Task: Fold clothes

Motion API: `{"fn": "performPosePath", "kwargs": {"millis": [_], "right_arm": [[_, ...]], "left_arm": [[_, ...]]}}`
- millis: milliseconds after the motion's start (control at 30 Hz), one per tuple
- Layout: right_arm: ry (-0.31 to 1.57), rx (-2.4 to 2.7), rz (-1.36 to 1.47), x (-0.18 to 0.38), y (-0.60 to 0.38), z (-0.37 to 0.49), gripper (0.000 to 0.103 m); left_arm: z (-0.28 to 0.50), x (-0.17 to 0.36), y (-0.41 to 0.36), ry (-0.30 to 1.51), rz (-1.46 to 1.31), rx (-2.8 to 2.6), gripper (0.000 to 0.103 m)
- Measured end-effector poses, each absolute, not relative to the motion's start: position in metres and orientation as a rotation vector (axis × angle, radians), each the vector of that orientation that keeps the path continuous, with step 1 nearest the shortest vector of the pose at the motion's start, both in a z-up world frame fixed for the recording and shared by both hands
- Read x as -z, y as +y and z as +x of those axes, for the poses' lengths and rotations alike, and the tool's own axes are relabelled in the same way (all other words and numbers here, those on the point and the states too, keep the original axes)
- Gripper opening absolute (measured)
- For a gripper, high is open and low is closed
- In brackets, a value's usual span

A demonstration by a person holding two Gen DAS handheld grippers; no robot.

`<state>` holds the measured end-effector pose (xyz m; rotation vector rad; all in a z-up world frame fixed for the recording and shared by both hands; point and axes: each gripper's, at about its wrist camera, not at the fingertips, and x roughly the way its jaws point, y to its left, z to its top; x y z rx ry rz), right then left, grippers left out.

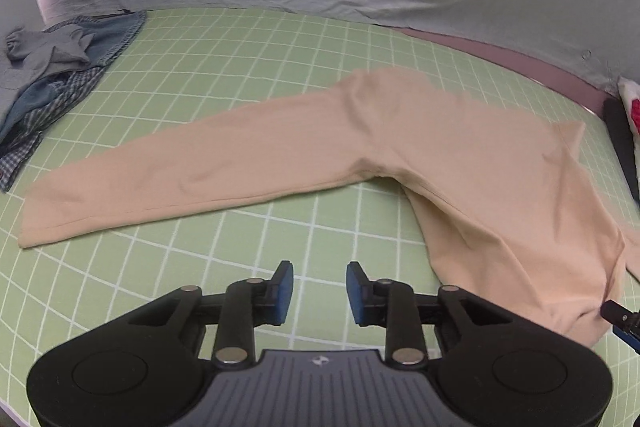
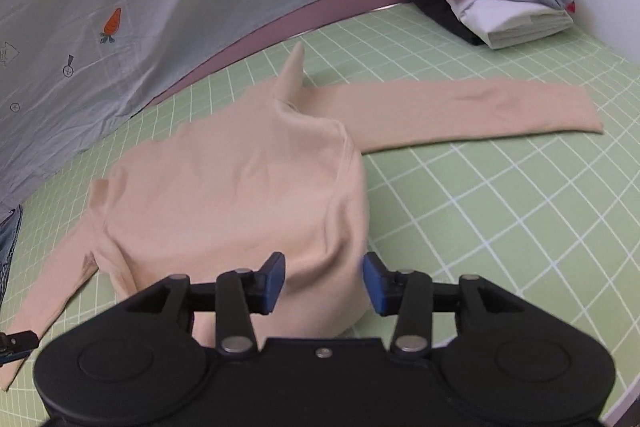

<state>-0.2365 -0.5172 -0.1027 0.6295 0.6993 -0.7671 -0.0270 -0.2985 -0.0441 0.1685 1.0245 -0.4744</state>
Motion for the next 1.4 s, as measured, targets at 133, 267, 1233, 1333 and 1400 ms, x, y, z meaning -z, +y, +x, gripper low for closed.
{"fn": "performPosePath", "kwargs": {"millis": [133, 267, 1233, 1333, 1400], "right_arm": [[0.724, 0.761, 0.65, 0.106, -0.519, -0.244, 0.05], [0.755, 0.71, 0.703, 0.113, -0.523, -0.25, 0.051], [0.731, 0.503, 0.579, 0.097, -0.488, -0.248, 0.004], [0.659, 0.567, 0.565, 0.074, -0.494, -0.265, 0.004], [0.659, 0.6, 0.573, 0.073, -0.498, -0.269, 0.004]], "left_arm": [[-0.045, 0.044, -0.328, 1.032, 0.174, 0.545, 0.059], [-0.069, 0.048, -0.359, 1.06, 0.176, 0.674, 0.064], [-0.085, 0.055, -0.33, 1.064, 0.123, 0.641, 0.007], [-0.073, 0.057, -0.295, 1.069, 0.052, 0.552, 0.006], [-0.065, 0.067, -0.28, 1.094, 0.029, 0.474, 0.007]]}}
